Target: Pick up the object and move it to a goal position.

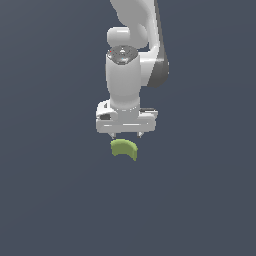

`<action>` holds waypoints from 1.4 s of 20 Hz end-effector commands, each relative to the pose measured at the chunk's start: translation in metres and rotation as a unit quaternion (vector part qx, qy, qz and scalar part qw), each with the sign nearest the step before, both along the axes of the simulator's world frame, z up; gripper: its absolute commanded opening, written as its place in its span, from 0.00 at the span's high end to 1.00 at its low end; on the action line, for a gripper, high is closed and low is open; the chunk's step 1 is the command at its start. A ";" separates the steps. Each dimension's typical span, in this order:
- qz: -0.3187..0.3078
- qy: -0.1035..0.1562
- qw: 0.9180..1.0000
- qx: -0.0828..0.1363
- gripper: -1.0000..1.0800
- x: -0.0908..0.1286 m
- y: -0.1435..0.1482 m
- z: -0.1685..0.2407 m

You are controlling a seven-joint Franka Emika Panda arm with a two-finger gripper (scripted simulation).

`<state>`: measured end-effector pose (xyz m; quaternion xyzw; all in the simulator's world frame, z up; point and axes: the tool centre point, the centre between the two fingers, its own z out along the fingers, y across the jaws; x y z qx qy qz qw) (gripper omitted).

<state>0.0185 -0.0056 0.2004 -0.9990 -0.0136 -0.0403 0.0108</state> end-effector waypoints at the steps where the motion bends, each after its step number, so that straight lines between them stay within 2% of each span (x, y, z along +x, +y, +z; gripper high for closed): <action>1: 0.009 0.000 1.000 -0.001 0.04 0.000 0.000 -0.001; 9: 0.064 0.003 0.998 -0.007 0.04 -0.002 -0.001 -0.006; 15: 0.132 0.007 0.991 -0.013 0.04 -0.004 -0.003 -0.012; 21: 0.213 0.011 0.977 -0.020 0.04 -0.007 -0.004 -0.020; 28: 0.306 0.016 0.952 -0.025 0.04 -0.010 -0.006 -0.028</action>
